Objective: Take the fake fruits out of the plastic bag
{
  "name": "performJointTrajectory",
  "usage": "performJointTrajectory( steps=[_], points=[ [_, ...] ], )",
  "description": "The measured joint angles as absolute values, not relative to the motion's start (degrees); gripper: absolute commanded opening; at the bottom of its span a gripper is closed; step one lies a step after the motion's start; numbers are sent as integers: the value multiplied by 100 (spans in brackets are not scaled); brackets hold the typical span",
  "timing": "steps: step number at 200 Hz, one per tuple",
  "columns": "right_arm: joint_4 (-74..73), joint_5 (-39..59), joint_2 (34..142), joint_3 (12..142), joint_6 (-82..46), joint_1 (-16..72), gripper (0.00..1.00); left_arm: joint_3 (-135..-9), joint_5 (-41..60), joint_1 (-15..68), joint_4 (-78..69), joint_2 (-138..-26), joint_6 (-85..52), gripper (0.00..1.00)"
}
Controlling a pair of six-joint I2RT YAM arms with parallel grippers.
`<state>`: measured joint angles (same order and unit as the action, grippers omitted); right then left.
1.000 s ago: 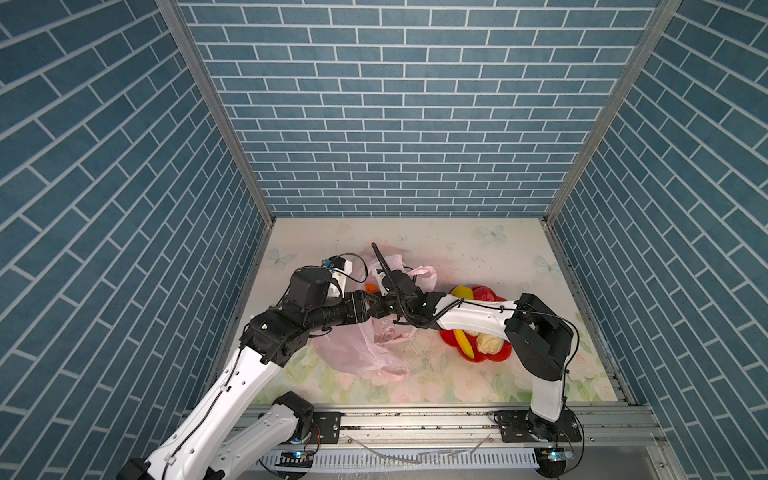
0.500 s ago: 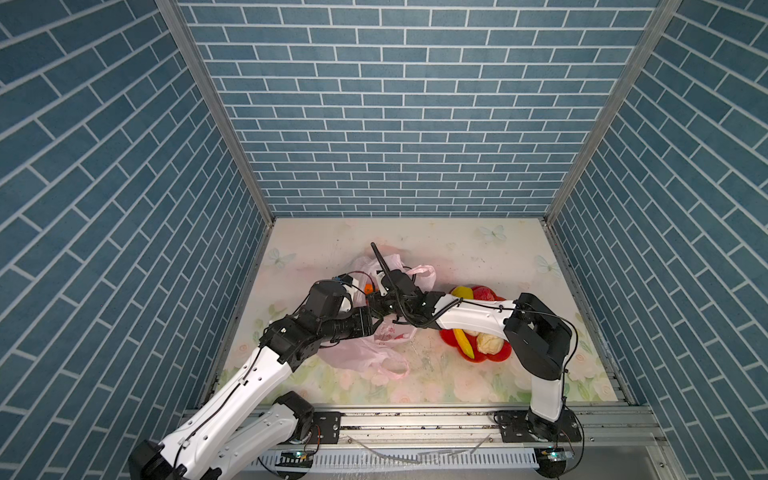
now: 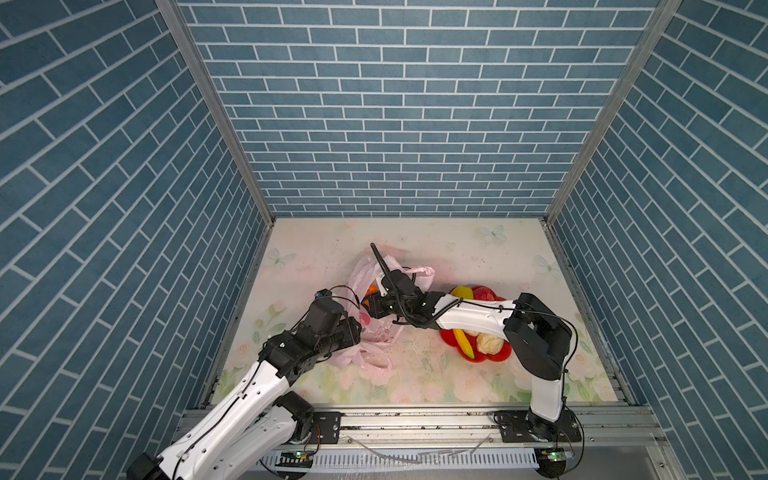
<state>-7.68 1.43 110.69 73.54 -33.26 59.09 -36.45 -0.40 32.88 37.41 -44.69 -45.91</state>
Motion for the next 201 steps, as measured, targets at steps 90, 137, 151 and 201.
performJointTrajectory(
  steps=[90, 137, 151, 201],
  points=[
    [-746, 303, 10989, 7225, -3358, 5907, 0, -3564, -954, 2904, 3415, -4995, -4762, 67],
    [-709, 510, 10989, 7223, -3336, 5918, 0, -3618, -880, 2403, 2917, -5793, -4558, 67],
    [-707, 565, 10989, 7210, -3312, 5924, 0, -3618, -812, 2279, 2733, -6005, -4528, 68],
    [-711, 714, 10989, 7094, -3245, 5937, 0, -3621, -434, 1962, 2213, -6560, -4460, 74]
  ],
)
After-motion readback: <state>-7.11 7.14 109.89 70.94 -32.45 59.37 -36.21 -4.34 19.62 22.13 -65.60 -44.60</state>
